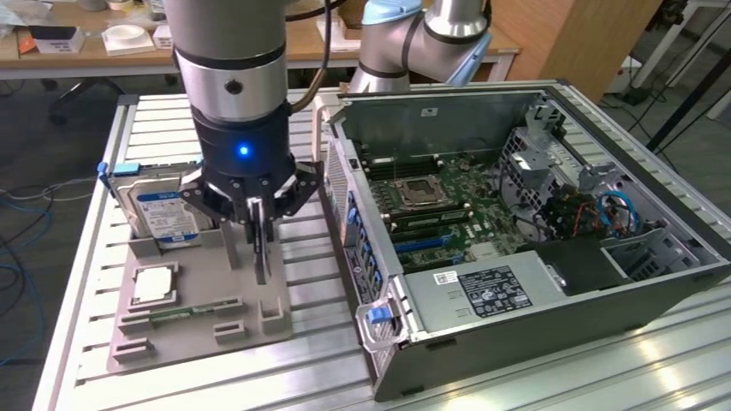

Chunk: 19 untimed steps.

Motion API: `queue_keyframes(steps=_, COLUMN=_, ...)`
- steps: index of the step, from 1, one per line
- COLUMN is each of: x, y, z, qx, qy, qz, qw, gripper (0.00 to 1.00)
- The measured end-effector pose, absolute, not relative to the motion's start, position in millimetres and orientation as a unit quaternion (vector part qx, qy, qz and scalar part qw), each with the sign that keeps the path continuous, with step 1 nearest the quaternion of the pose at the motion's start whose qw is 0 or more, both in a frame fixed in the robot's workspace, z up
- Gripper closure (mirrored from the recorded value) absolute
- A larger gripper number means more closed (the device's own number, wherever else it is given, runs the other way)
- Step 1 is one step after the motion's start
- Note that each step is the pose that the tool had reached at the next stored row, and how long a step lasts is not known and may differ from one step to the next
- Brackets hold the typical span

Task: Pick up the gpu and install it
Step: 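Pick up the gpu and move the gpu toward the slot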

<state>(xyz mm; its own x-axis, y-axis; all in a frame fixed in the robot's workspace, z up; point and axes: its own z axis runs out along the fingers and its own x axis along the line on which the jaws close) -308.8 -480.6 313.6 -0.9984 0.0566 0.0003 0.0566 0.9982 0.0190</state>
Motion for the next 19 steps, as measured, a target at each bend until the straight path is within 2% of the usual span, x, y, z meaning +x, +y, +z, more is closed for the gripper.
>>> queue_keyframes(steps=19, x=-308.7, y=-480.6, z=316.5, qx=0.028, qy=1.0, qz=0.009, qw=0.0, gripper=0.74)
